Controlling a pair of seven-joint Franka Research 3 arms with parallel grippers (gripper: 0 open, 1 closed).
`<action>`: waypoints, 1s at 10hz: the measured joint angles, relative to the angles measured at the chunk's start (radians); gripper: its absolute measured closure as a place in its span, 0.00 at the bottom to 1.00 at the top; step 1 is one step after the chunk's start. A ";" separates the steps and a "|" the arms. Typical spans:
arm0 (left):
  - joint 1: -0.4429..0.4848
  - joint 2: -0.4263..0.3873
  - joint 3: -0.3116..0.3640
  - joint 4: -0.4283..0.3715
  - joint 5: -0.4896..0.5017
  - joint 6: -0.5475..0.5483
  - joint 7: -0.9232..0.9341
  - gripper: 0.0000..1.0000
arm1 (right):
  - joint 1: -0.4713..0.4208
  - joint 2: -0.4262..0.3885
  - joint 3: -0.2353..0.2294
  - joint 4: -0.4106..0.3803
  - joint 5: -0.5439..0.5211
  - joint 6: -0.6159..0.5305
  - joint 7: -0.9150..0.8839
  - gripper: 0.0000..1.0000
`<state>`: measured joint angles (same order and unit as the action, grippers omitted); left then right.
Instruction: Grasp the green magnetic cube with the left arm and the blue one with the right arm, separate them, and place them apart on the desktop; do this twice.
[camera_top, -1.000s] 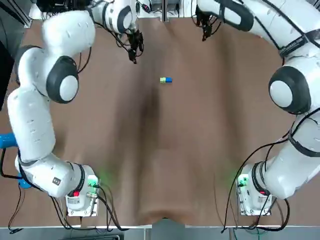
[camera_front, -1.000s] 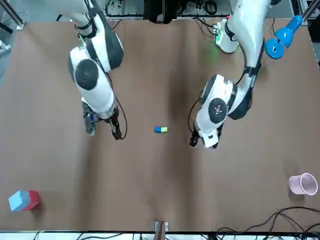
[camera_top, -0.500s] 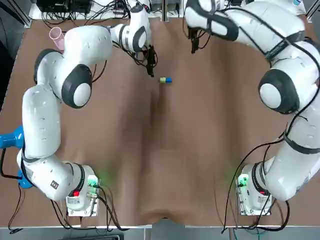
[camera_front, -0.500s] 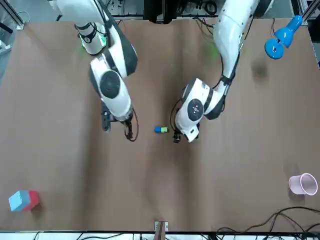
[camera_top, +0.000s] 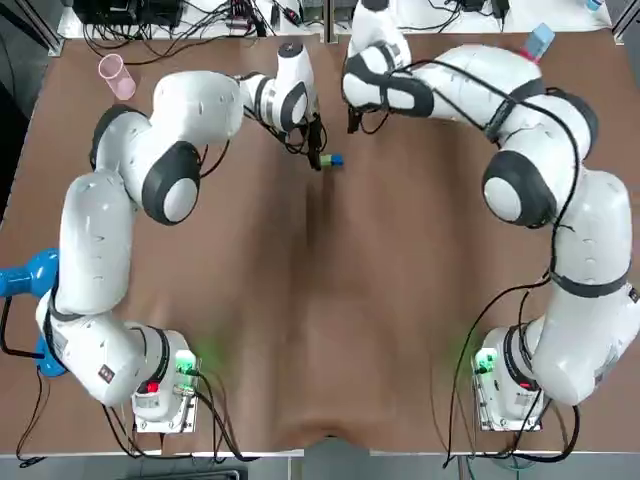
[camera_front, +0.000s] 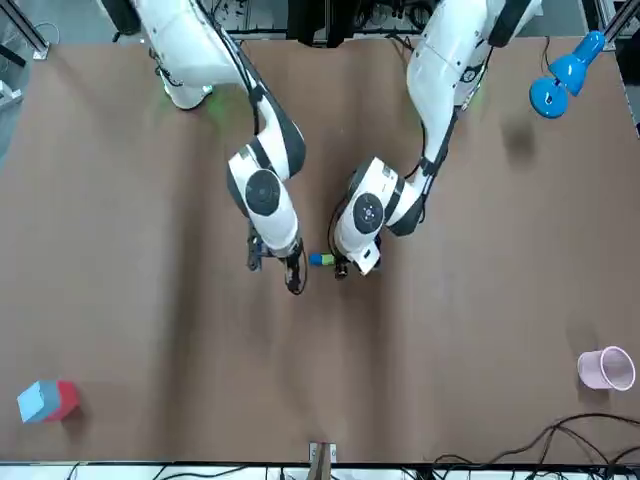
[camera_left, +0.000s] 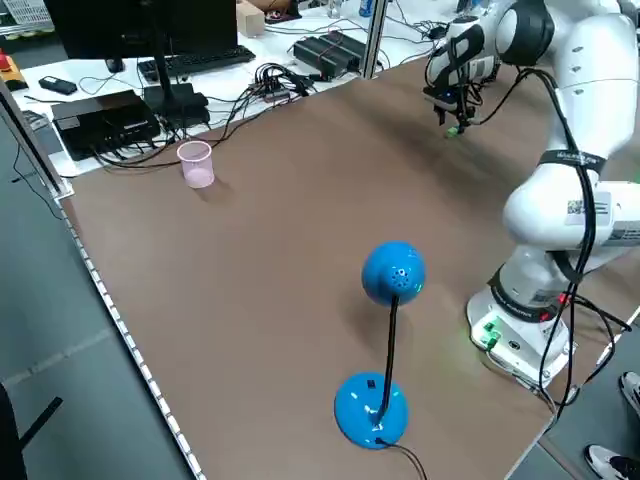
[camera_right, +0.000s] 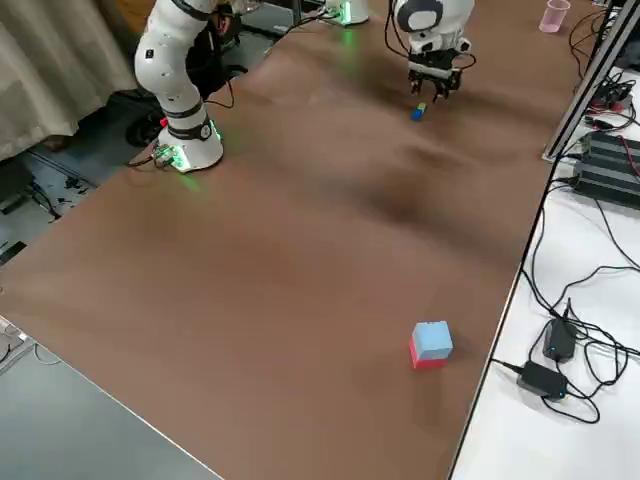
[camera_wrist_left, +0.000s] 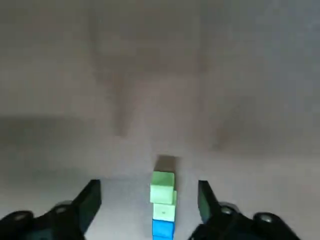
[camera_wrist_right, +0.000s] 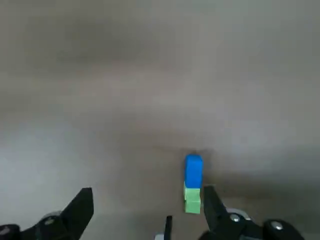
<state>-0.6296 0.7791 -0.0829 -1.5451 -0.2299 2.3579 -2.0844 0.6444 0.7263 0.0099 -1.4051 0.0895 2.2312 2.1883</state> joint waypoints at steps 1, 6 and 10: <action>-0.001 0.007 0.000 0.000 0.000 0.010 0.000 0.22 | 0.008 0.016 0.000 0.000 0.006 0.015 0.007 0.03; -0.004 0.026 0.002 -0.001 0.000 0.032 0.000 0.33 | 0.017 0.054 0.000 -0.021 0.027 0.052 0.011 0.03; -0.007 0.029 0.002 -0.001 0.003 0.034 0.003 0.58 | 0.041 0.123 0.017 -0.034 0.068 0.168 0.016 0.02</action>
<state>-0.6369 0.8081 -0.0804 -1.5465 -0.2270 2.3917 -2.0813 0.6857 0.8489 0.0265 -1.4391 0.1573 2.3989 2.2047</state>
